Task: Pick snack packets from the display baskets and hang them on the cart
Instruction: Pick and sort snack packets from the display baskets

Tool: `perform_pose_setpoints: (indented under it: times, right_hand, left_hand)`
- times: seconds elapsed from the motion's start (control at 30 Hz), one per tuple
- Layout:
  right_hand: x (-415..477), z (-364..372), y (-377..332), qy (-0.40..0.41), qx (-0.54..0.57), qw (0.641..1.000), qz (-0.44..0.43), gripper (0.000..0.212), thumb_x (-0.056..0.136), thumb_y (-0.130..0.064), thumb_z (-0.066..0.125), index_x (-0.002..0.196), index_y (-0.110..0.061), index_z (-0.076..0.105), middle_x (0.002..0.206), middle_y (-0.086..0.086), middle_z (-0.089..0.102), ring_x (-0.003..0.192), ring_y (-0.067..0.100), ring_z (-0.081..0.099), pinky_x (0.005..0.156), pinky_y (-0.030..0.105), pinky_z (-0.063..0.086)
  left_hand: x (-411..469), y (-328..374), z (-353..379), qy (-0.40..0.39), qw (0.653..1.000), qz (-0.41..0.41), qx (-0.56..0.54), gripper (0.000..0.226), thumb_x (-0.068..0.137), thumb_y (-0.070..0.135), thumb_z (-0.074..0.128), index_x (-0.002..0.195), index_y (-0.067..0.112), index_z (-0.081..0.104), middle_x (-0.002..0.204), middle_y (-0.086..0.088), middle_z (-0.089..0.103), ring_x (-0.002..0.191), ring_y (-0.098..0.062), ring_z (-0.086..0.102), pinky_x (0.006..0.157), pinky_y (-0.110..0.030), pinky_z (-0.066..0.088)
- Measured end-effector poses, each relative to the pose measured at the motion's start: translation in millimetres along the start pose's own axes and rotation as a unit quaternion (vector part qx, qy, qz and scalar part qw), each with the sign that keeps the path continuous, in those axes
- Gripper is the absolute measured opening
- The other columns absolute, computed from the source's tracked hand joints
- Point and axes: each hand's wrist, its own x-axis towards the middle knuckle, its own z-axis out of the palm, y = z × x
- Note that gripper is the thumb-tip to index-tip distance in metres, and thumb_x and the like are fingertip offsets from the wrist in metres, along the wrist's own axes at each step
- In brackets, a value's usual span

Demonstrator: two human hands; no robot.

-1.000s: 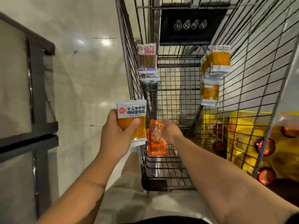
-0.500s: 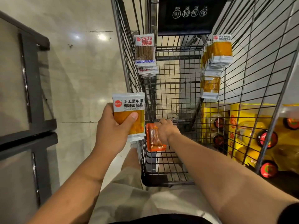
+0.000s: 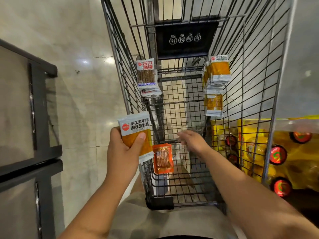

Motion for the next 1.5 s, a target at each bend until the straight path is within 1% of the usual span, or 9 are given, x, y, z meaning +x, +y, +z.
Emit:
perform_pose_setpoints:
  times: [0.33, 0.5, 0.7, 0.77, 0.87, 1.07, 1.2, 1.37, 1.5]
  right_hand:
    - [-68, -58, -57, -0.079, 0.321, 0.929, -0.165, 0.035, 0.092, -0.037, 0.061, 0.118, -0.015, 0.067, 0.107, 0.007, 0.068, 0.092, 0.021, 0.064, 0.073, 0.032, 0.053]
    - [-56, -64, -36, -0.084, 0.396, 0.906, -0.121, 0.050, 0.084, -0.006, 0.070, 0.131, -0.013, 0.053, 0.112, 0.009, 0.074, 0.098, 0.026, 0.072, 0.075, 0.034, 0.060]
    - [-16, -73, -5, 0.037, 0.462, 0.886, -0.004, 0.067, 0.078, -0.006, 0.078, 0.139, -0.014, 0.050, 0.123, 0.013, 0.071, 0.108, 0.034, 0.070, 0.086, 0.046, 0.058]
    - [3, -79, 2, 0.081, 0.456, 0.886, 0.023, 0.058, 0.085, -0.004, 0.074, 0.137, -0.015, 0.051, 0.122, 0.011, 0.072, 0.107, 0.033, 0.071, 0.088, 0.045, 0.057]
    - [25, -89, -2, 0.097, 0.433, 0.895, 0.041, 0.049, 0.089, -0.006, 0.070, 0.134, -0.016, 0.054, 0.118, 0.016, 0.072, 0.105, 0.038, 0.071, 0.103, 0.056, 0.049]
    - [57, -110, -35, 0.121, 0.326, 0.929, 0.128, 0.032, 0.100, -0.004, 0.058, 0.125, -0.015, 0.041, 0.113, 0.017, 0.058, 0.084, 0.033, 0.063, 0.087, 0.057, 0.058]
    - [81, -115, -36, 0.171, 0.417, 0.882, 0.139, 0.033, 0.095, 0.001, 0.064, 0.123, -0.001, 0.047, 0.107, 0.022, 0.056, 0.083, 0.034, 0.062, 0.061, 0.042, 0.061]
    - [105, -108, -23, 0.223, 0.520, 0.816, 0.116, 0.019, 0.093, -0.009, 0.069, 0.109, -0.004, 0.060, 0.114, 0.019, 0.065, 0.080, 0.027, 0.062, 0.066, 0.035, 0.055]
    - [111, -96, -10, 0.224, 0.505, 0.826, 0.111, 0.018, 0.099, -0.021, 0.063, 0.094, -0.004, 0.060, 0.091, 0.014, 0.060, 0.073, 0.026, 0.058, 0.072, 0.038, 0.048]
  left_hand:
    - [20, 61, 63, -0.191, 0.977, -0.074, -0.057, 0.027, 0.092, 0.046, 0.067, 0.115, 0.033, 0.065, 0.108, 0.008, 0.076, 0.101, -0.013, 0.072, 0.098, -0.051, 0.055]
    - [28, 77, 68, -0.280, 0.955, -0.094, -0.017, 0.039, 0.097, 0.043, 0.062, 0.133, 0.028, 0.062, 0.113, 0.007, 0.074, 0.107, -0.015, 0.070, 0.091, -0.039, 0.059]
    - [45, 62, 41, 0.053, 0.953, 0.167, 0.248, 0.040, 0.092, 0.026, 0.068, 0.131, 0.021, 0.058, 0.131, -0.003, 0.055, 0.126, -0.026, 0.047, 0.099, -0.037, 0.038]
    - [53, 46, 36, 0.125, 0.938, 0.140, 0.290, 0.061, 0.087, 0.026, 0.073, 0.140, 0.014, 0.045, 0.143, -0.014, 0.042, 0.134, -0.037, 0.035, 0.108, -0.050, 0.032]
    - [59, 28, 47, 0.100, 0.978, 0.011, 0.181, 0.082, 0.090, 0.029, 0.075, 0.152, 0.014, 0.024, 0.152, -0.015, 0.035, 0.135, -0.039, 0.041, 0.107, -0.051, 0.037]
    - [64, 16, 61, 0.173, 0.971, 0.014, 0.167, 0.041, 0.098, 0.025, 0.059, 0.130, 0.007, 0.040, 0.132, -0.011, 0.062, 0.103, -0.042, 0.062, 0.080, -0.045, 0.045]
    - [65, 12, 56, 0.162, 0.975, 0.005, 0.151, 0.038, 0.096, 0.025, 0.060, 0.125, 0.010, 0.041, 0.130, -0.007, 0.061, 0.091, -0.035, 0.060, 0.075, -0.039, 0.039]
    - [69, 9, 50, 0.171, 0.974, 0.001, 0.147, 0.035, 0.095, 0.025, 0.060, 0.122, 0.012, 0.042, 0.129, -0.005, 0.061, 0.082, -0.029, 0.055, 0.073, -0.040, 0.038]
    - [71, 9, 46, 0.169, 0.973, 0.005, 0.156, 0.032, 0.096, 0.023, 0.060, 0.119, 0.012, 0.041, 0.109, 0.005, 0.057, 0.077, -0.031, 0.055, 0.071, -0.039, 0.038]
